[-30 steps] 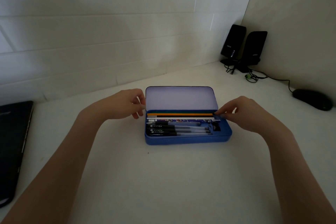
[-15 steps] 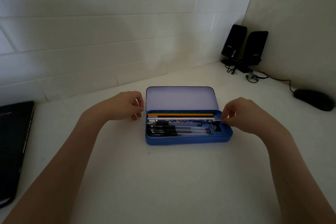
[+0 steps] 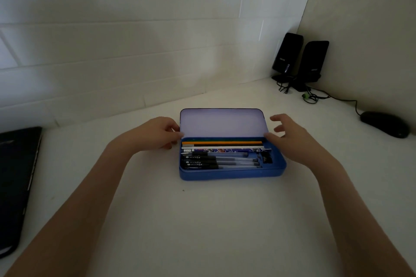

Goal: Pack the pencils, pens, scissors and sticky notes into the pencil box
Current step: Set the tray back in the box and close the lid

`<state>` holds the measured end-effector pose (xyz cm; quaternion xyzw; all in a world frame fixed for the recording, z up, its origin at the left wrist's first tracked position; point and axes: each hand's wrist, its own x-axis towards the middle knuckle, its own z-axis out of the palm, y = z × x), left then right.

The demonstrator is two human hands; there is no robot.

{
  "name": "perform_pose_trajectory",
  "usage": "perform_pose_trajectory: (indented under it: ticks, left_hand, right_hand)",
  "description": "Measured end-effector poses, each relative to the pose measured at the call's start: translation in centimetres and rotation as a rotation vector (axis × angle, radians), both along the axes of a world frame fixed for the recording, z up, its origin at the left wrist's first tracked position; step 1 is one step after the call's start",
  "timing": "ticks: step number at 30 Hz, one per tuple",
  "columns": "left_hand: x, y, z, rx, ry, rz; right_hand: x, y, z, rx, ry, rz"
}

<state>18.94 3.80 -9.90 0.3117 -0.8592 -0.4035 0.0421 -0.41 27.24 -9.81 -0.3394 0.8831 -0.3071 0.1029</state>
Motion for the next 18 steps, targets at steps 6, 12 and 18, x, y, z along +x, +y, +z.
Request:
perform_pose_trajectory:
  ticks: [6, 12, 18]
  left_hand:
    - [-0.4, -0.3, -0.7, -0.009, 0.093, 0.055]
    - [0.0, 0.0, 0.0, 0.073, 0.178, 0.005]
    - [1.4, -1.2, 0.6, 0.275, 0.046, -0.174]
  right_hand:
    - [1.3, -1.5, -0.7, -0.227, -0.202, 0.037]
    - [0.9, -1.2, -0.2, -0.411, -0.291, -0.032]
    - [0.4, -1.1, -0.7, -0.433, -0.263, -0.025]
